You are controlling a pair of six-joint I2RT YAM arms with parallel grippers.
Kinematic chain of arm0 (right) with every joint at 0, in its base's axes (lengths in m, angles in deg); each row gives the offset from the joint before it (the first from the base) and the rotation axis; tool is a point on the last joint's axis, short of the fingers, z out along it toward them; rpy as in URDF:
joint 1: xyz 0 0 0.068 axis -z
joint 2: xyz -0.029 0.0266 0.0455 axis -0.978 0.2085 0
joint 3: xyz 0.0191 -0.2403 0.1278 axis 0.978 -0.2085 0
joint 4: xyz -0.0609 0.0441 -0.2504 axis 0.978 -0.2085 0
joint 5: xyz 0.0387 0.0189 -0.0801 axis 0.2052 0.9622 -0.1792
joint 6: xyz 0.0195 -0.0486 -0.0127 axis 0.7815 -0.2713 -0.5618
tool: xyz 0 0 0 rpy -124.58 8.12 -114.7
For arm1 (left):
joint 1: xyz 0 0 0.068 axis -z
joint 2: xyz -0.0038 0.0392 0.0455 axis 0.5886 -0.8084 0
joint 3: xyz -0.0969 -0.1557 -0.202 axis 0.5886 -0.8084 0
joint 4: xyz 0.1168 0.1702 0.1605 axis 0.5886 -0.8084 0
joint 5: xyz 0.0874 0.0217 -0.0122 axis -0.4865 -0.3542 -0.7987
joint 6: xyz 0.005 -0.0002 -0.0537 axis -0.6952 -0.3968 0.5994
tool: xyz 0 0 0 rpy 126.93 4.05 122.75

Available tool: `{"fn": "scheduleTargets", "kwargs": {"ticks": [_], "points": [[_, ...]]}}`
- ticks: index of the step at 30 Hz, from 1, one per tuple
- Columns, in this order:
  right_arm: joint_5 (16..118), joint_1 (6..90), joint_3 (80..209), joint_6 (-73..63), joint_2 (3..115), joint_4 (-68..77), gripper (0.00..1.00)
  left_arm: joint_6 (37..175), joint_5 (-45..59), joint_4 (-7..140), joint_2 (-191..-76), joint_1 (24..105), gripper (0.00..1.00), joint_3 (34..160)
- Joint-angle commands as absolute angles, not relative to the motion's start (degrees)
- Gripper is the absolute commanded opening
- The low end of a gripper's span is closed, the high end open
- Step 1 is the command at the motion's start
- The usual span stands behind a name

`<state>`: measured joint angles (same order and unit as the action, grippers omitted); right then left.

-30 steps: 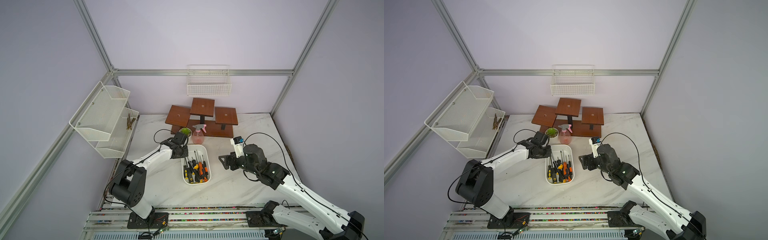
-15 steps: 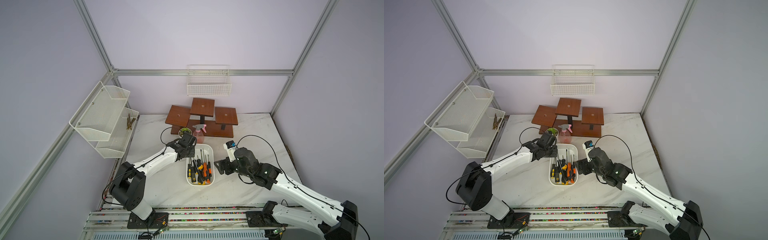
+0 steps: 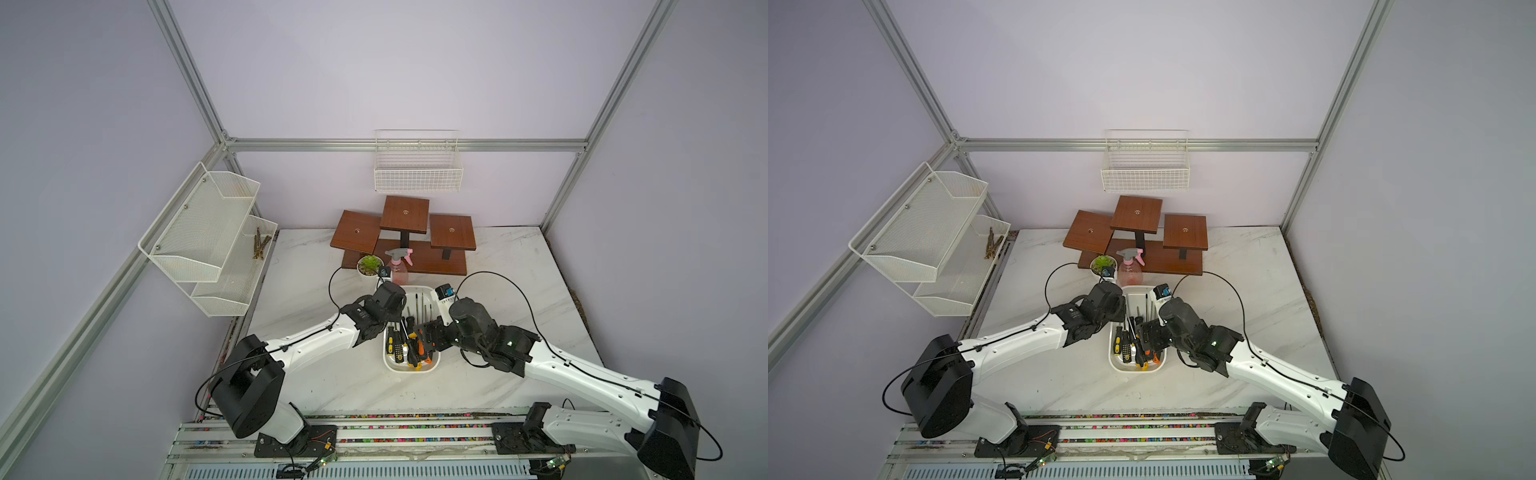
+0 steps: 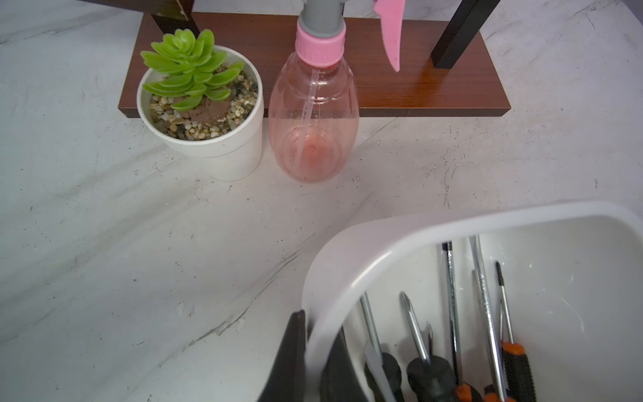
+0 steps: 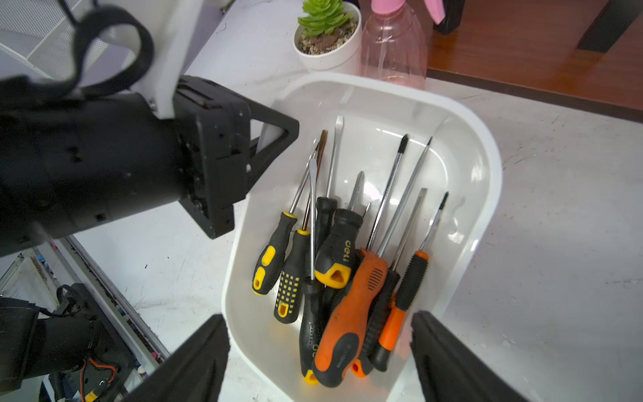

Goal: Take out the screwdriver from the storage box
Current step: Pick up the storage box at the center of the board.

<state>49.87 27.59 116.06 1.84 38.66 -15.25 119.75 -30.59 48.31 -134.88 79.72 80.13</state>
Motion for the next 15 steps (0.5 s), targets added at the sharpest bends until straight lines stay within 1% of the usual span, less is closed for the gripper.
{"fn": "scheduleTargets", "kwargs": {"ticks": [1,7,10,15], "points": [[48.8,26.3,116.0,3.0,42.5,-11.7,0.85,121.2,-37.3,56.7,-128.0,79.8,0.0,78.6],[48.6,25.7,118.0,3.8,48.6,-10.4,0.8,122.0,-39.3,59.2,-123.1,80.1,0.0,73.0],[49.1,25.6,118.4,3.9,50.4,-9.3,0.79,122.1,-39.6,59.7,-122.0,80.1,0.0,71.6],[49.4,25.6,118.5,4.1,53.1,-8.3,0.74,122.7,-39.7,59.7,-121.5,80.2,0.0,70.7]]}}
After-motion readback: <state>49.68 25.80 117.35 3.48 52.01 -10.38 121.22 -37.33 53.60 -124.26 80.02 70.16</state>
